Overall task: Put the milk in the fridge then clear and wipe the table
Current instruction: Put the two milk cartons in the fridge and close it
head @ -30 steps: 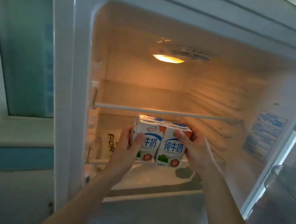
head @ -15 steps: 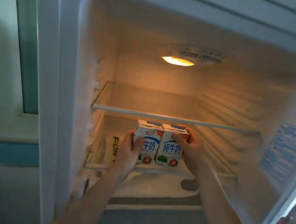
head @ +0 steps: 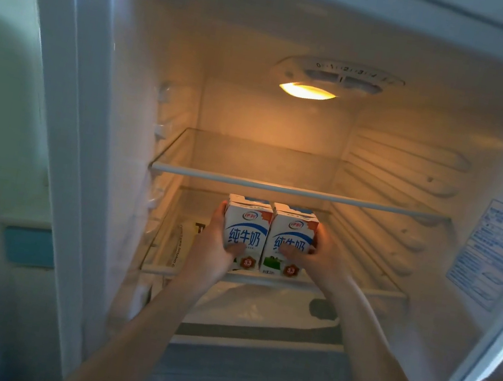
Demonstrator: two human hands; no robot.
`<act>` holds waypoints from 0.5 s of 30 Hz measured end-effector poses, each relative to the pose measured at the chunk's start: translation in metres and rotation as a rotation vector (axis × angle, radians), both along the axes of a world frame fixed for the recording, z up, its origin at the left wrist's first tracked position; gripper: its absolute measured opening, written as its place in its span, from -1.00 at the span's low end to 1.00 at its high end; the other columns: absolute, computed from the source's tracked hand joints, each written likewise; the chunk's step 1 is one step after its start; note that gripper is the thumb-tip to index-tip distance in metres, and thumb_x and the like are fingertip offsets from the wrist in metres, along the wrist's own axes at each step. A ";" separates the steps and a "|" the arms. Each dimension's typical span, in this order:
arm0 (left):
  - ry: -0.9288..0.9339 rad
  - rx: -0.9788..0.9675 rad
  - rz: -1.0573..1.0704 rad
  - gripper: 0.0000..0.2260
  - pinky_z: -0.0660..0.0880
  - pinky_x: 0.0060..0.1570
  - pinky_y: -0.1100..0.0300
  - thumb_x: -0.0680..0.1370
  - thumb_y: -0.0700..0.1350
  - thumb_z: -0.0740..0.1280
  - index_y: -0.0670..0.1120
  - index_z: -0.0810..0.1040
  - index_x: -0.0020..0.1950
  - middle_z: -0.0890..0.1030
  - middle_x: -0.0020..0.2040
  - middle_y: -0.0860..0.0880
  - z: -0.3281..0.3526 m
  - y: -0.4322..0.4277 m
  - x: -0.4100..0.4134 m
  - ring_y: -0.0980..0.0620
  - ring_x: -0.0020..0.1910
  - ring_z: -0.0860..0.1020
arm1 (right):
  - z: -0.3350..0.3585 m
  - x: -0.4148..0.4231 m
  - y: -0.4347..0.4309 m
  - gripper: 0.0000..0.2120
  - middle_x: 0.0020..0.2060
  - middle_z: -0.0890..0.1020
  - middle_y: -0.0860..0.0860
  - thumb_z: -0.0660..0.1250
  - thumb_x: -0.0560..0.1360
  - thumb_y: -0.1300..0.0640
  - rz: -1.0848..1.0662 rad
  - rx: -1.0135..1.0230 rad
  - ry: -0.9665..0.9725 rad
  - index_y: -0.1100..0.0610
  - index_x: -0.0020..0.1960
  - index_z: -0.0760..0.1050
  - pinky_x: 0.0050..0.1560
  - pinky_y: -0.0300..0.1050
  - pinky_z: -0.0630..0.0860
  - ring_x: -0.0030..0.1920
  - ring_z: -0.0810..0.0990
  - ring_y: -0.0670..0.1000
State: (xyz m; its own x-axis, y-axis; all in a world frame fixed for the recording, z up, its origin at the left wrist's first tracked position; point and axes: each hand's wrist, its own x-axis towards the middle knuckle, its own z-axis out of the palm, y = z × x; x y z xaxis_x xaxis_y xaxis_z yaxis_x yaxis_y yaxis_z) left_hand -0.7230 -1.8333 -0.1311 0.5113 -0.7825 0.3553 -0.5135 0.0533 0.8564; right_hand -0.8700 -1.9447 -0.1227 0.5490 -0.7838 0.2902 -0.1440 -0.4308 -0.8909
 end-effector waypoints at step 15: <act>0.052 -0.018 0.032 -0.46 0.47 0.19 0.02 0.47 -0.25 0.35 -0.03 0.24 0.39 0.51 0.26 -0.05 0.002 -0.037 0.004 -0.03 0.28 0.45 | 0.005 0.017 -0.028 -0.55 -0.04 0.58 -0.06 0.41 0.38 0.28 0.000 0.070 -0.068 0.12 0.22 0.36 -0.29 -0.30 0.53 -0.08 0.57 -0.15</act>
